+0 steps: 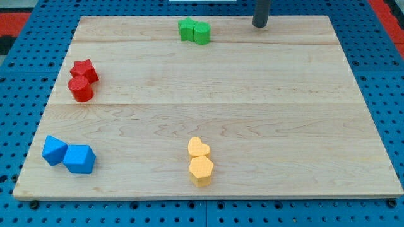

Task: Put the blue cube at the top left corner of the board

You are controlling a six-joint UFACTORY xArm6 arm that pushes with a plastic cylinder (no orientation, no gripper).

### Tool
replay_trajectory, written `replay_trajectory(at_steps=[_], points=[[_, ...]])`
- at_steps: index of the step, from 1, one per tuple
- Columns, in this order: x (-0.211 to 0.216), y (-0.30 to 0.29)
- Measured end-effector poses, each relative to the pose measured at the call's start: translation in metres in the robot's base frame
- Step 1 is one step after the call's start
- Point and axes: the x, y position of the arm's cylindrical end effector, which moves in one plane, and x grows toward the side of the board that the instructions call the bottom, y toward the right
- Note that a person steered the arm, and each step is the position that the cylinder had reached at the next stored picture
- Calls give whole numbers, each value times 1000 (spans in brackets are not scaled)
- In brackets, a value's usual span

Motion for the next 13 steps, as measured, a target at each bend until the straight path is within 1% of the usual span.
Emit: replay_trajectory(at_steps=[1,2,3,4,5,6,7,8,9,10,11,12,13], points=[[0,0],[30,-17],[79,-37],[141,-45],[177,-71],[194,-146],[218,-210],[282,-227],[340,-227],[382,-253],[401,-303],[395,-336],[373,-340]])
